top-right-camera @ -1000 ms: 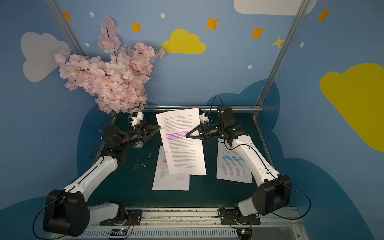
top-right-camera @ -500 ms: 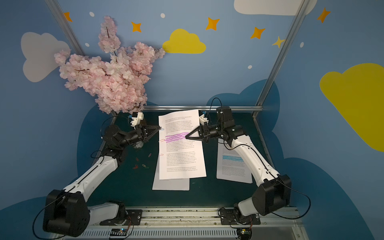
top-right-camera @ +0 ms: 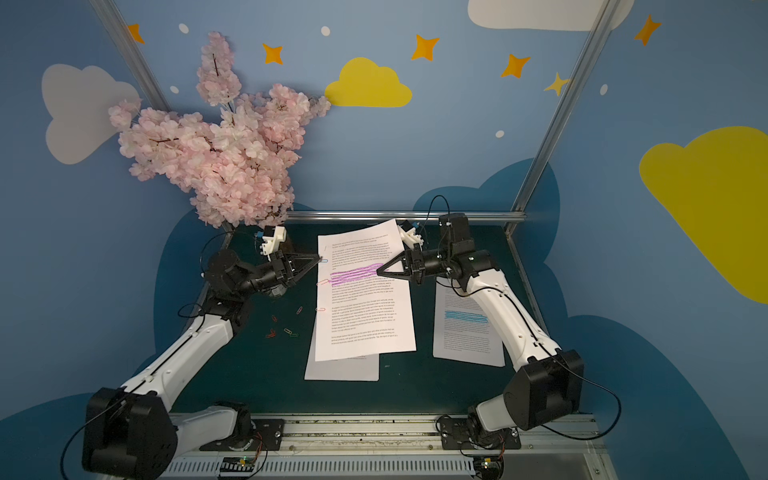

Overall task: Unclip the paperclips from the documents
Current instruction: Remove the paper clip from the document.

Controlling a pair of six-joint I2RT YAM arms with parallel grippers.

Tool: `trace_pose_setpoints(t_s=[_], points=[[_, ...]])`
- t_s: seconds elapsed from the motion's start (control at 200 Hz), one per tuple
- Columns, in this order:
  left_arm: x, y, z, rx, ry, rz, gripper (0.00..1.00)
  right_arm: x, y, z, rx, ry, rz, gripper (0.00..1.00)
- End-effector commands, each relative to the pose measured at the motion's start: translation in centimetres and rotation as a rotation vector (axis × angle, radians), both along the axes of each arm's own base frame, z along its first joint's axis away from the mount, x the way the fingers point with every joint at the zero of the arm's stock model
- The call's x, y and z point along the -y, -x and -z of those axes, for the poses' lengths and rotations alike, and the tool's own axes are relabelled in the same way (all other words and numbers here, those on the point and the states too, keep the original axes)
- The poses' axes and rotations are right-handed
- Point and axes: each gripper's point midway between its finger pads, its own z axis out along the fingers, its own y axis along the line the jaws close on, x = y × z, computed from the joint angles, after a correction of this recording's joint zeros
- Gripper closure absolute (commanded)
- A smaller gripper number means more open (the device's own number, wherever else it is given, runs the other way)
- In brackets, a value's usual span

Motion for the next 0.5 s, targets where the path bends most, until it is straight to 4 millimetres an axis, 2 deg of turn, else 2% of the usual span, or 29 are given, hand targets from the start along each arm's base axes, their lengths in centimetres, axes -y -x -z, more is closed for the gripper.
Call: trace_pose_setpoints(t_s=[0.0,0.25,0.31,0.405,0.491], points=[[-0.8,-0.4,0.2,0.007,-0.013,-0.045,0.97,1.1,0.4,-1.0,0.044,-0.014,0.025,1.0],[-1.0,-0.5,1.0,-0.013,-0.017,-0.059,0.97,1.5,0.3,-1.1,0.048,-0.018,0.037,1.0],[-1.2,-0.5,1.7,-0.035,-0.028,-0.072,0.97,1.6,0.3,-1.0,0.047,-0.017,0.04,1.0],[-2.2,-0.5,4.6,-0.113,-0.111,-0.132,0.97,1.6,0.3,-0.6,0.039,-0.01,0.047,1.0],[-3.8,0.0,9.1,-0.22,-0.281,-0.227,0.97,1.7,0.4,-0.1,0.031,0.0,0.053,1.0]])
